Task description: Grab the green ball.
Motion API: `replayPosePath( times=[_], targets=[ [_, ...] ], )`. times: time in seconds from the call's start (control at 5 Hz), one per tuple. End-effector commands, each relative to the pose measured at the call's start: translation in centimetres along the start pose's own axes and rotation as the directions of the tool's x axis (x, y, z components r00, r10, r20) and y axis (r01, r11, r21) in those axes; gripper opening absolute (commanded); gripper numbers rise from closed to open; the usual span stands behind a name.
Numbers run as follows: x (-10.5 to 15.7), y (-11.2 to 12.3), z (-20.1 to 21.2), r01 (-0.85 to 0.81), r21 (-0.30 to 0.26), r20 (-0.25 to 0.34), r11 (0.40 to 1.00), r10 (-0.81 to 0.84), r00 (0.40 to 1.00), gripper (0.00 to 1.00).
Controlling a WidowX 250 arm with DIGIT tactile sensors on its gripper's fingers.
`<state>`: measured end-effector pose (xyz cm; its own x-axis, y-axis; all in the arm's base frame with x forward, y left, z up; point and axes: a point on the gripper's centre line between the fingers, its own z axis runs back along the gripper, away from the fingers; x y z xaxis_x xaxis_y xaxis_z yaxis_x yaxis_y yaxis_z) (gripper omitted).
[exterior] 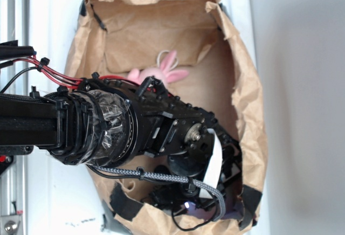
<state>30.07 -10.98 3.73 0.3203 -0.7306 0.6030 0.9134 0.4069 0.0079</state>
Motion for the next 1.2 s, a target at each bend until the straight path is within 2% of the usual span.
replayPosePath(
  times=[0.0, 0.2, 0.4, 0.6, 0.8, 1.0],
  targets=[
    [1.6, -0.8, 0.4, -0.056, 0.013, 0.026, 0.998, 0.056, 0.998, 0.0],
    [1.6, -1.2, 1.1, -0.142, 0.02, 0.011, 0.99, 0.142, 0.99, 0.0],
    [1.8, -1.8, 2.4, -0.222, 0.058, 0.012, 0.973, 0.222, 0.975, 0.0],
    [2.1, -2.1, 4.1, -0.313, 0.124, -0.026, 0.942, 0.319, 0.948, 0.0],
    [2.1, -1.6, 5.2, -0.38, 0.246, -0.045, 0.892, 0.402, 0.914, 0.0],
    [2.2, -0.6, 5.9, -0.436, 0.3, -0.051, 0.848, 0.471, 0.881, 0.0]
  ],
)
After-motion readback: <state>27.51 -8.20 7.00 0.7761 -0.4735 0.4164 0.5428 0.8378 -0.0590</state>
